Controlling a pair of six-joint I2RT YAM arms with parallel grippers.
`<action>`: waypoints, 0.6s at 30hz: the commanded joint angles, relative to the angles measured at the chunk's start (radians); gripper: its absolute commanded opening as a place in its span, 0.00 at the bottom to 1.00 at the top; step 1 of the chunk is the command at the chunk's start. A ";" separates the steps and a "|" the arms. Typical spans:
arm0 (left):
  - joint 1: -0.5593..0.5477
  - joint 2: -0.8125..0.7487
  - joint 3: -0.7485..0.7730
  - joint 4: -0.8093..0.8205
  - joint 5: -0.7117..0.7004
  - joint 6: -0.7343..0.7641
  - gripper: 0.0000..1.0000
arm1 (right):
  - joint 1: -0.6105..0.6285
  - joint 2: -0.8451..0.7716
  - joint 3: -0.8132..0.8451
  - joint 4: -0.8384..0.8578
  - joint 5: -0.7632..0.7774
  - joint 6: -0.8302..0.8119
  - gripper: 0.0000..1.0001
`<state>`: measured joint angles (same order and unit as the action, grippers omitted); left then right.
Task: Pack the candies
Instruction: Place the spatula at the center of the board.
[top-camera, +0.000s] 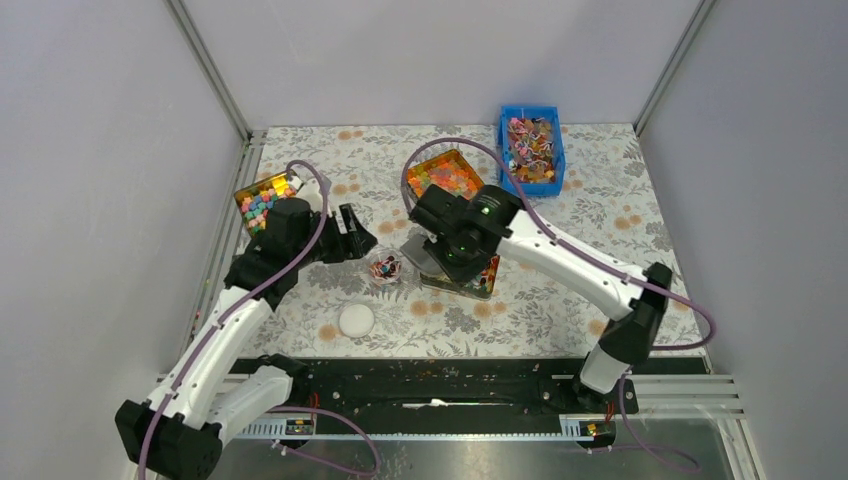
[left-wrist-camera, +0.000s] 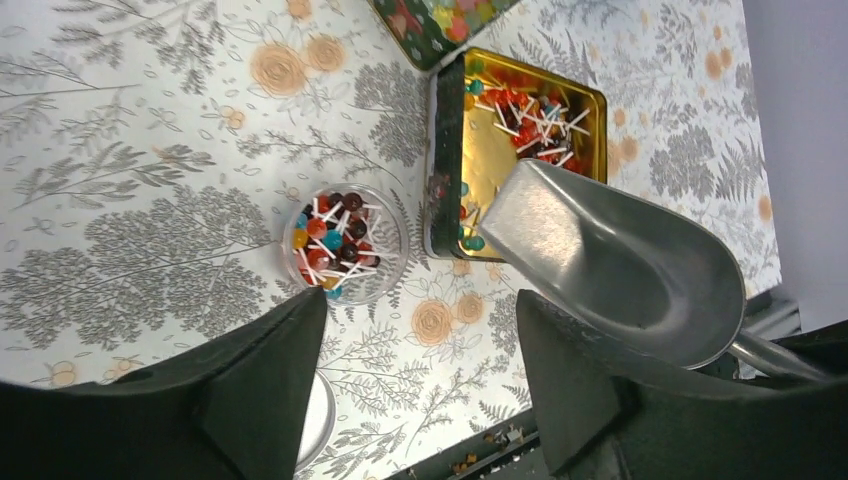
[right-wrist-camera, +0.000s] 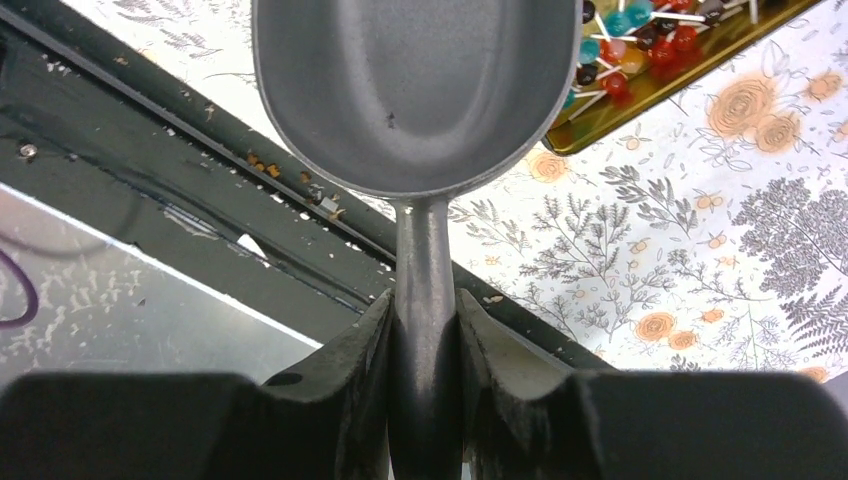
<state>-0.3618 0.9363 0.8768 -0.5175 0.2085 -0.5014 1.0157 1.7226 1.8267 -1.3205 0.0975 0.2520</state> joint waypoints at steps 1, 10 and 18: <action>0.017 -0.064 0.041 0.037 -0.106 0.058 0.74 | -0.008 -0.130 -0.126 0.186 0.080 0.045 0.00; 0.032 -0.129 0.021 0.069 -0.201 0.082 0.99 | -0.074 -0.304 -0.313 0.342 0.163 0.102 0.00; 0.040 -0.110 0.057 -0.029 -0.247 0.048 0.99 | -0.186 -0.356 -0.413 0.367 0.132 0.159 0.00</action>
<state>-0.3298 0.8219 0.8814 -0.5377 0.0055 -0.4496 0.8875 1.4212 1.4681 -1.0138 0.2249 0.3527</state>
